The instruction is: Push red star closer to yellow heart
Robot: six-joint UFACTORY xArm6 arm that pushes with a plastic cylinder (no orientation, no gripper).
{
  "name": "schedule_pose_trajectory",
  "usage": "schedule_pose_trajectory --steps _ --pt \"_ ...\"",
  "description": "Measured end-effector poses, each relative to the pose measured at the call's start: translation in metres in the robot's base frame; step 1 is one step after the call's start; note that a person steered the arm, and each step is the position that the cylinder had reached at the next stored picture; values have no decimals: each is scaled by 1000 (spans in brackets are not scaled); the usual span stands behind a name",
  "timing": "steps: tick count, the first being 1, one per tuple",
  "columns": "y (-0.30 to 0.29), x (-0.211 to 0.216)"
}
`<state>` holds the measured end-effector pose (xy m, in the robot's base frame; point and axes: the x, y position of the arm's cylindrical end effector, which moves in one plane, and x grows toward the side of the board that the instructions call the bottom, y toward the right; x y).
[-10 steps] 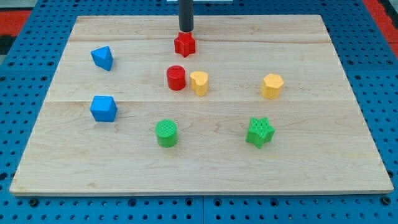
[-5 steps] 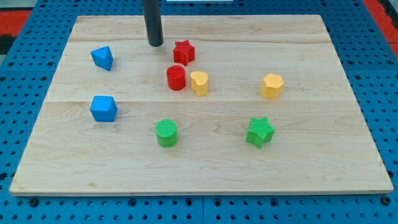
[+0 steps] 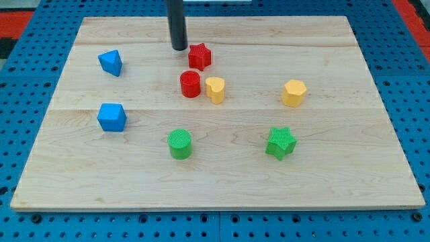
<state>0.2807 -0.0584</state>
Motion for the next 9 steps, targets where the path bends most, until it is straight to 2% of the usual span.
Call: schedule_pose_trajectory --steps 2,3,6,8,9 --pt "27 4" --pt "15 17" --pt "-3 19" --pt "7 56" --pt "11 44"
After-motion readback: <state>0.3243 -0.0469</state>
